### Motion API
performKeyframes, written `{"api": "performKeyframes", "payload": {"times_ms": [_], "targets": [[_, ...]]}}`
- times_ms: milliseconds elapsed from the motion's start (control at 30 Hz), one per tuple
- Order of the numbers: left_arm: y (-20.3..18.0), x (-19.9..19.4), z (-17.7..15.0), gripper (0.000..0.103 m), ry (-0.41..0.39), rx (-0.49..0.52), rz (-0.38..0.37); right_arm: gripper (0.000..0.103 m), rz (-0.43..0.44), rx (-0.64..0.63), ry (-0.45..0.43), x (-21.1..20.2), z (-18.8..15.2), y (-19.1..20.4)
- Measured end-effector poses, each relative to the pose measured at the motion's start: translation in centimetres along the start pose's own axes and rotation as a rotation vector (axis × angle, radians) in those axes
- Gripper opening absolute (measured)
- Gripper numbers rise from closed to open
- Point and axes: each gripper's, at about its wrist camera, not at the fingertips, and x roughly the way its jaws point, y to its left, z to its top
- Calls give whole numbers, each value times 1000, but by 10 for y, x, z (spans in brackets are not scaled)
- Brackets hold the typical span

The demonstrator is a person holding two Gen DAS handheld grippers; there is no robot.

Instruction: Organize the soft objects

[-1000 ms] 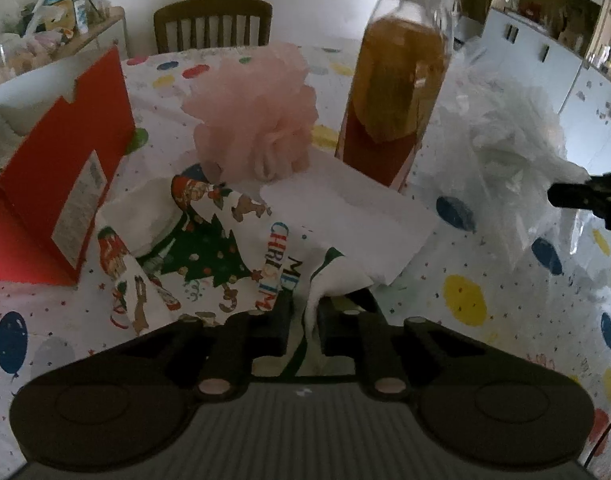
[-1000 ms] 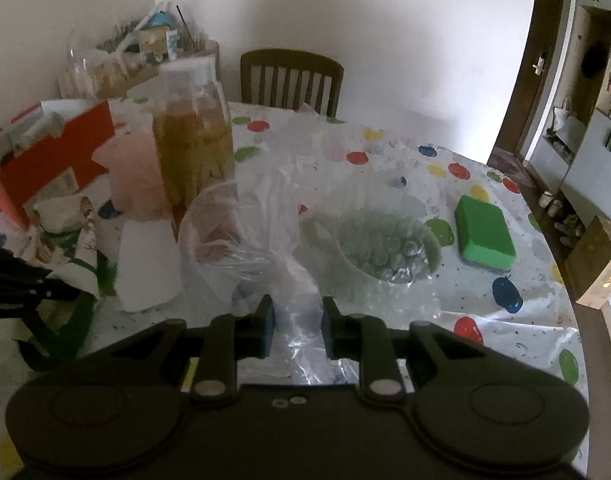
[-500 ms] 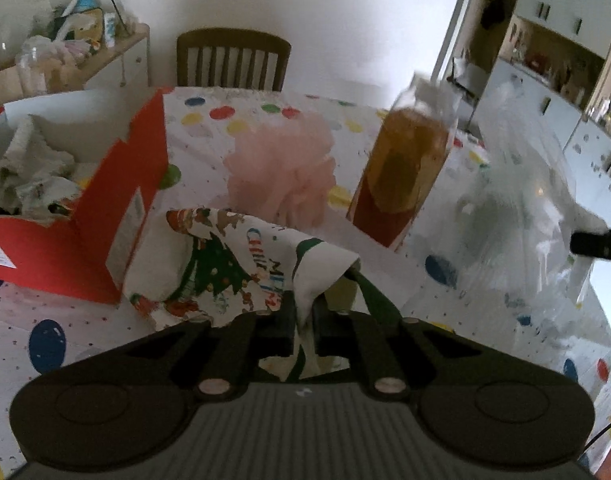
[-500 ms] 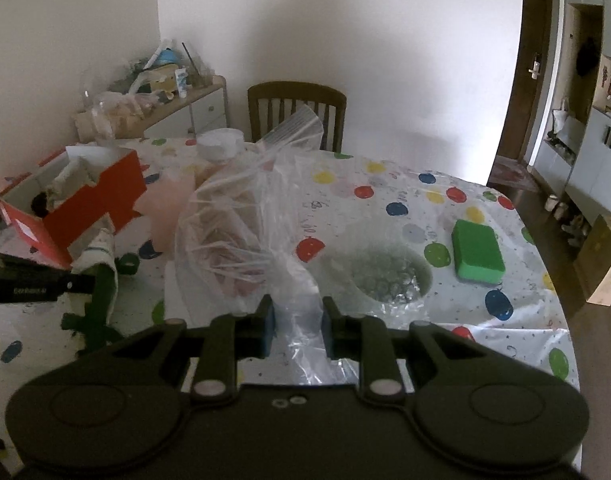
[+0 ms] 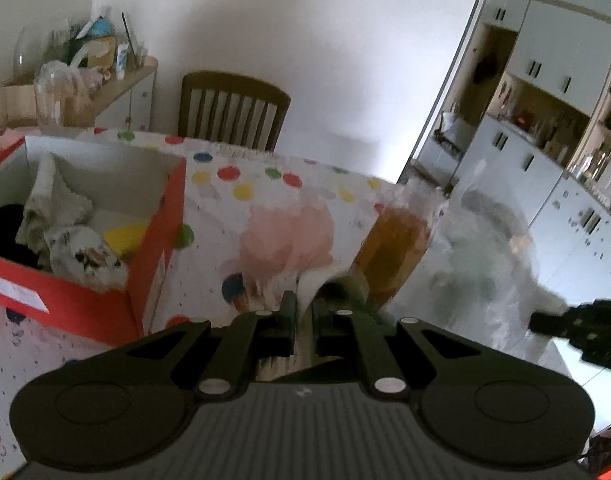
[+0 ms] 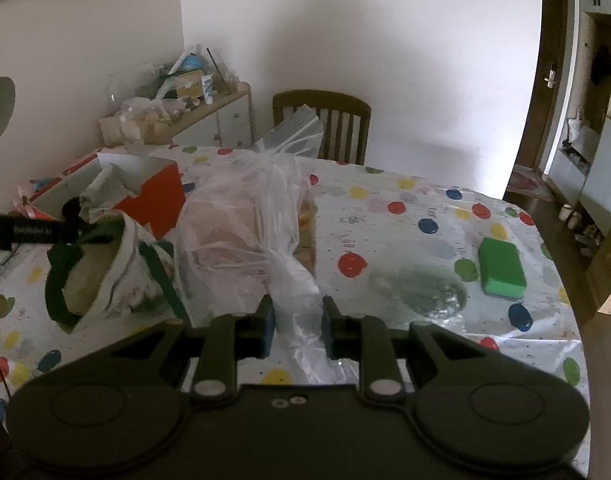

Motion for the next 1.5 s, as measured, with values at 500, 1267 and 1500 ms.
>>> {"api": "performKeyframes", "payload": {"times_ms": [500, 1267, 1500], "targets": [[34, -30, 40, 8, -81, 39, -63, 22, -16, -25, -23, 7, 23, 47], [5, 38, -40, 96, 301, 67, -40, 23, -2, -10, 20, 2, -9, 16], [-6, 56, -50, 99, 309, -52, 5, 23, 16, -14, 27, 1, -18, -4]]}}
